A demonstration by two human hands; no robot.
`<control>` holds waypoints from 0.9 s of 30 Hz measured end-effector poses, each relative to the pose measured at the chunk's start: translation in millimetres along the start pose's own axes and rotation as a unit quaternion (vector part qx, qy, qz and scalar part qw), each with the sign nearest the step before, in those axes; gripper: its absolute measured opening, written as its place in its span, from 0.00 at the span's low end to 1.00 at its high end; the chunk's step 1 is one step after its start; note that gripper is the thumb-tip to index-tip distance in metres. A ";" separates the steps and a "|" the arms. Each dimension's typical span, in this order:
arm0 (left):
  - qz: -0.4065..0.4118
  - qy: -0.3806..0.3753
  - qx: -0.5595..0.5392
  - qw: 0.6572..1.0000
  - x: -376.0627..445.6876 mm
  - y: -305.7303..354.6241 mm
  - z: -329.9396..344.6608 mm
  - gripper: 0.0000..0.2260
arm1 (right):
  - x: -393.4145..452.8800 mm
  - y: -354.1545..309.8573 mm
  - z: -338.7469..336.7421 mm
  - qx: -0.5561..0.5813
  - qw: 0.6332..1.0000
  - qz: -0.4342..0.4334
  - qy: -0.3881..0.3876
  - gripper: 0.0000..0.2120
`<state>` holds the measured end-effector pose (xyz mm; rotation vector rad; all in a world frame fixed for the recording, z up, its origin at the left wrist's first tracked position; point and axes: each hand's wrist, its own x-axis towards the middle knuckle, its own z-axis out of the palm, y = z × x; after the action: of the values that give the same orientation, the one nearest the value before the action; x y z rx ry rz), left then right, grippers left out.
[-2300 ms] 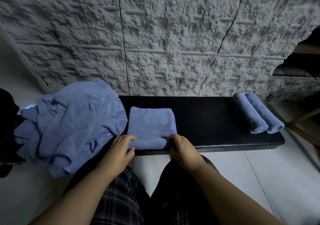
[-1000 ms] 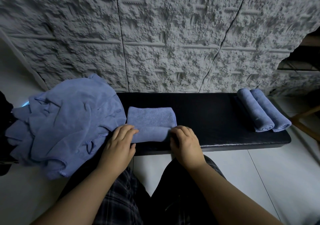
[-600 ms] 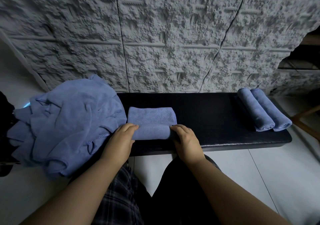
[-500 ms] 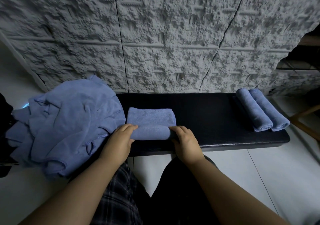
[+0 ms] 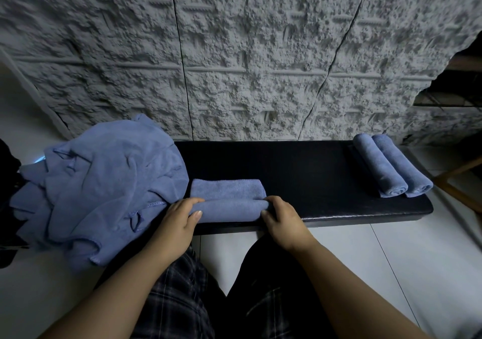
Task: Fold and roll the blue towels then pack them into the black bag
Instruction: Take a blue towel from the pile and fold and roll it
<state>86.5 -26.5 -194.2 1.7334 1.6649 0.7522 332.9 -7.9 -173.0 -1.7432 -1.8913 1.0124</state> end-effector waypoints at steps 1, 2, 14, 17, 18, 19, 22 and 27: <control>-0.006 -0.001 0.000 1.000 0.3 0.3 0.9 0.13 | 0.1 0.0 0.7 -0.010 1.000 0.005 0.001 0.12; -0.010 0.000 0.004 1.000 0.5 0.5 1.8 0.13 | 0.1 -0.4 1.7 -0.021 1.000 0.008 0.002 0.13; 0.038 0.149 0.110 0.982 8.0 12.9 6.4 0.08 | 12.5 -15.6 11.7 -0.085 0.989 0.087 0.082 0.15; 0.122 0.137 0.179 0.967 10.6 20.7 5.9 0.20 | 13.3 -25.7 8.7 -0.064 0.989 0.110 0.080 0.14; 0.139 0.123 0.195 0.963 10.2 21.9 6.9 0.24 | 13.3 -28.6 7.2 -0.055 0.989 0.114 0.079 0.14; 0.146 0.114 0.206 0.961 9.0 22.8 8.2 0.27 | 13.5 -31.2 5.3 -0.047 0.989 0.118 0.079 0.13; 0.143 0.114 0.222 0.958 3.7 23.4 11.6 0.25 | 16.7 -34.5 3.3 -0.035 0.987 0.133 0.084 0.13; 0.141 0.110 0.278 0.944 4.8 24.2 12.5 0.18 | 24.3 -27.8 10.3 -0.133 0.971 0.016 0.198 0.10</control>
<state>111.9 -22.7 -184.1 2.3928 1.9331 0.6566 302.4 13.7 -164.7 -1.9532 -1.8006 0.3873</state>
